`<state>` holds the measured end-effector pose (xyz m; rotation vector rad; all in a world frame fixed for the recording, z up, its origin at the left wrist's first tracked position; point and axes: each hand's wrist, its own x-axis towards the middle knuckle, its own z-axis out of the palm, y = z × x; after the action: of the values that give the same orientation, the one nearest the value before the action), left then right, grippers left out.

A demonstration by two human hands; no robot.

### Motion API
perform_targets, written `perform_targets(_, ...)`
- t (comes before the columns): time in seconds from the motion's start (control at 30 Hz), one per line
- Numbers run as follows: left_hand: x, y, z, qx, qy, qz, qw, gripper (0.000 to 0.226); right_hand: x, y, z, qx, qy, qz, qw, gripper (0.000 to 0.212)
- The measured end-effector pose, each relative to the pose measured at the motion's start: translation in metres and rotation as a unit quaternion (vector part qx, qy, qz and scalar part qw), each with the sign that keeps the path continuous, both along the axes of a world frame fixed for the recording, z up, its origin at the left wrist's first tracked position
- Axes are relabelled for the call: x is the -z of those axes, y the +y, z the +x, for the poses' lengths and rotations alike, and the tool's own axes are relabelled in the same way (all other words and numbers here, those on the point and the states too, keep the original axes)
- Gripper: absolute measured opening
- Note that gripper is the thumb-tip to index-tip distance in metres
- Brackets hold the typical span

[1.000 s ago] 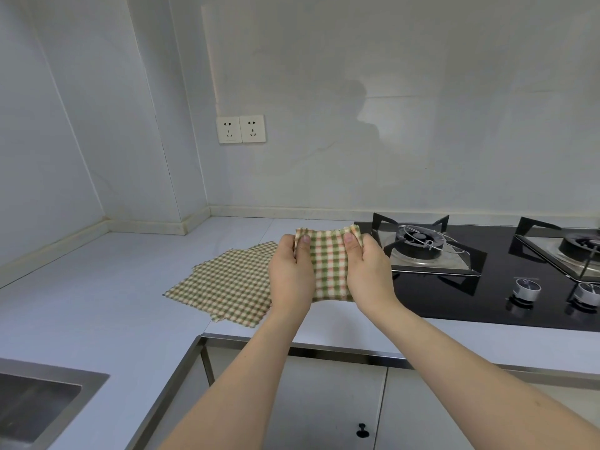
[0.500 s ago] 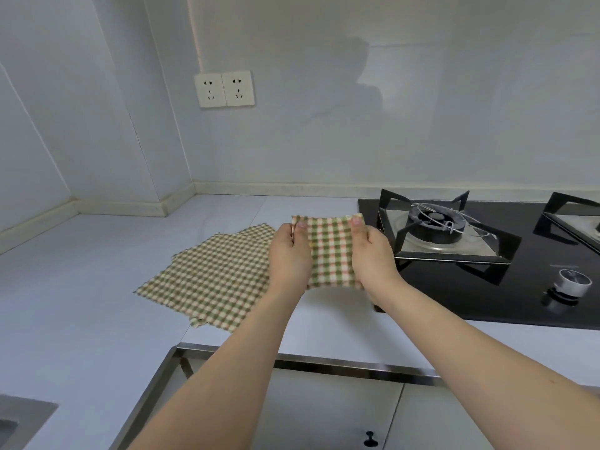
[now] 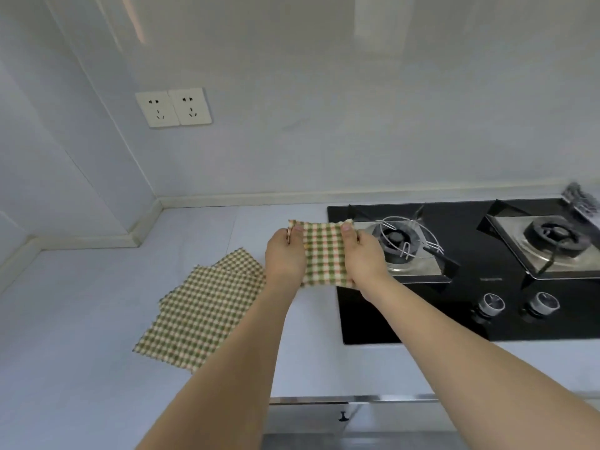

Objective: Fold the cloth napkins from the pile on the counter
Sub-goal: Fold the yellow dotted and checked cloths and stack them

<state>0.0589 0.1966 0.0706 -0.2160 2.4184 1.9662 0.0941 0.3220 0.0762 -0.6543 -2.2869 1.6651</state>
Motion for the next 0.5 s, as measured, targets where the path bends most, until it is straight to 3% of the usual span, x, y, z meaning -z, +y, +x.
perform_targets(0.2,-0.055,0.045,0.014,0.041,-0.015,0.014,0.999,0.042,-0.047,0.040,0.024,0.067,-0.019,-0.051,0.996,0.048)
perform_targets(0.5,-0.082,0.164,0.025,0.100,-0.012,0.013,0.995,0.040,-0.060,0.162,0.041,0.095,-0.016,-0.031,0.995,0.046)
